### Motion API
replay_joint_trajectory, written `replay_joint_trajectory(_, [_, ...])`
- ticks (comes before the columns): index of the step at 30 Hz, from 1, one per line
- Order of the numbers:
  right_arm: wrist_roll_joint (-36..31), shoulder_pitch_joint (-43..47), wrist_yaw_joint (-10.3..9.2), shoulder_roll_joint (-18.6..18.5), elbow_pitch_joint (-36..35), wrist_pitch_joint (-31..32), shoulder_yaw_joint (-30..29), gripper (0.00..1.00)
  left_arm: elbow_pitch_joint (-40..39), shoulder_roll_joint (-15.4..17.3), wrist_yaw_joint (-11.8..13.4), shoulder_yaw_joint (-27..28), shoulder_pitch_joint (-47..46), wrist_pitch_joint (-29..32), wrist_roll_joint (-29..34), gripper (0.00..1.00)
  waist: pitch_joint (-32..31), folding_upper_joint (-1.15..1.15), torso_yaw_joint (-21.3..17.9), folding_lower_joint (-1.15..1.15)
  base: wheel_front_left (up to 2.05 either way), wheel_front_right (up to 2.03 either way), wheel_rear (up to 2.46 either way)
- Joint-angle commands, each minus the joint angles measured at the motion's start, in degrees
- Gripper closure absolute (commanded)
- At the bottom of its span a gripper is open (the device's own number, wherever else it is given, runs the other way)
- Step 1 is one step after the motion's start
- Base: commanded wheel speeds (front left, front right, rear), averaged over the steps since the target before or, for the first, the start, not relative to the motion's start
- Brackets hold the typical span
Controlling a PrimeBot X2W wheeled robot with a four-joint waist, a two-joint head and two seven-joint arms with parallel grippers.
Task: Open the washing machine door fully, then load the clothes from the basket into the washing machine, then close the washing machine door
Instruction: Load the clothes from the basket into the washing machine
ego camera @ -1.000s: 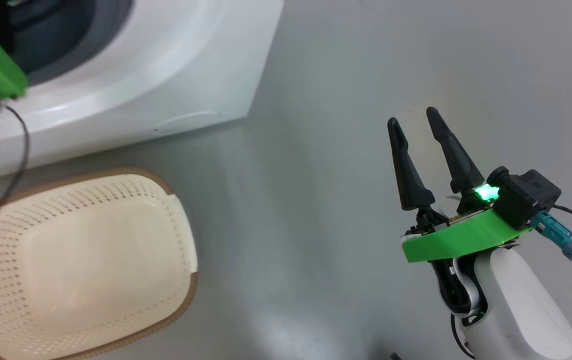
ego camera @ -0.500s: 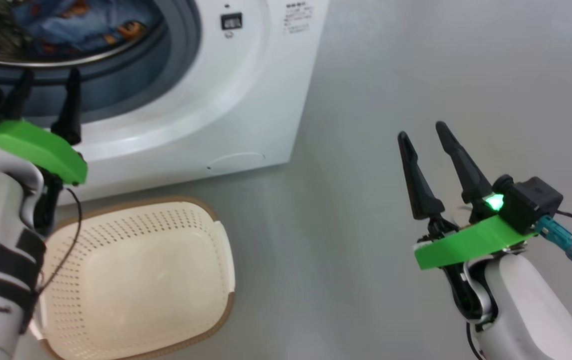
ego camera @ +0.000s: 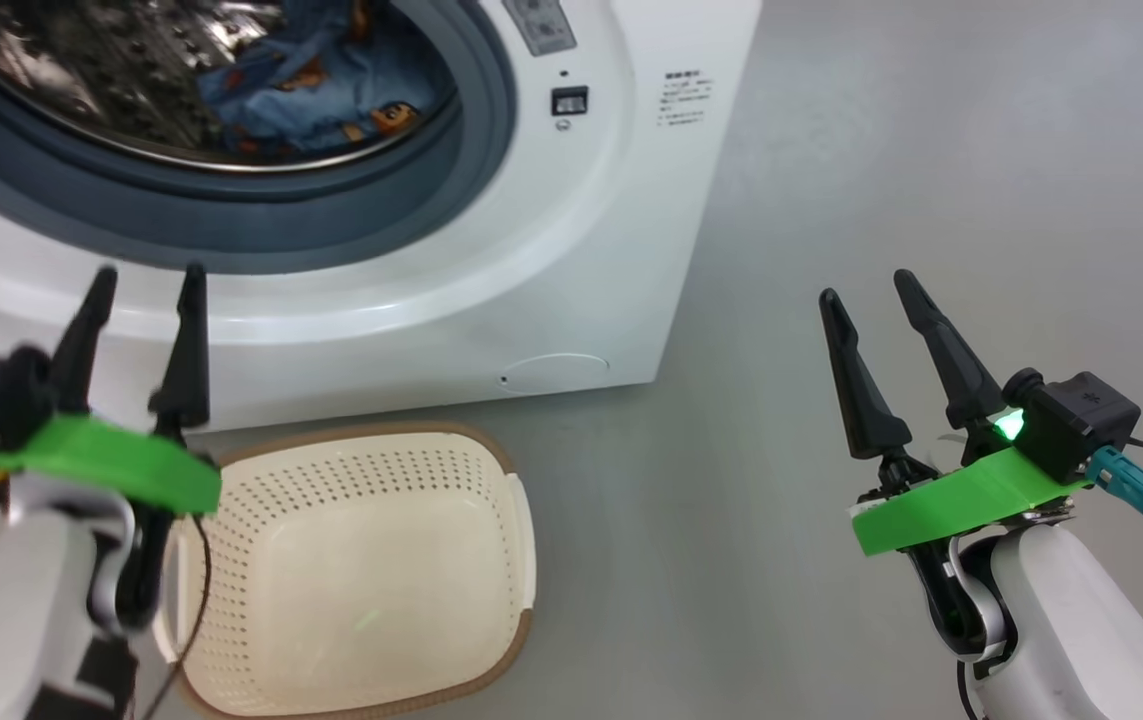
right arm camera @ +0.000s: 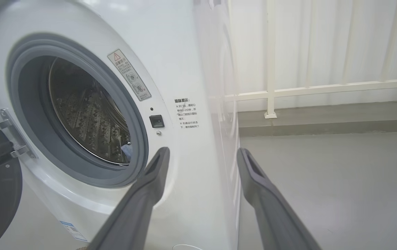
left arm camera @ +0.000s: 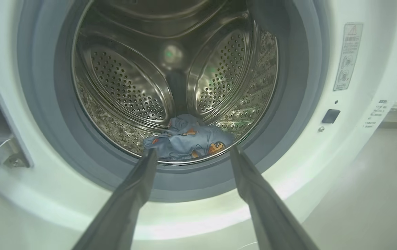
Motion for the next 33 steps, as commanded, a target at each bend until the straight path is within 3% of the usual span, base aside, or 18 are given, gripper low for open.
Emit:
replay_joint_trajectory(1, [0.72, 1.15, 0.31, -0.47, -1.17, -0.46, 0.43, 0.00, -4.29, 2.10, 0.93, 3.79, 2.75, -0.50, 1.44, 0.00, -1.34, 0.00, 1.39, 0.00, 0.00, 0.00, 0.00])
replay_joint_trajectory(15, [0.73, 3.61, 0.31, -1.67, -1.60, -0.46, -0.37, 0.00, -16.93, -2.27, 0.20, 13.32, 18.51, -0.51, 6.30, 0.00, -3.28, 0.00, 3.92, 0.00, 0.00, 0.00, 0.00])
replay_joint_trajectory(33, [1.16, 4.10, 0.31, -2.18, -1.59, -0.46, -0.33, 0.00, -18.30, -5.87, -0.98, 17.54, 22.03, -0.51, 10.36, 0.00, -4.14, 0.00, 3.74, 0.00, 0.00, 0.00, 0.00])
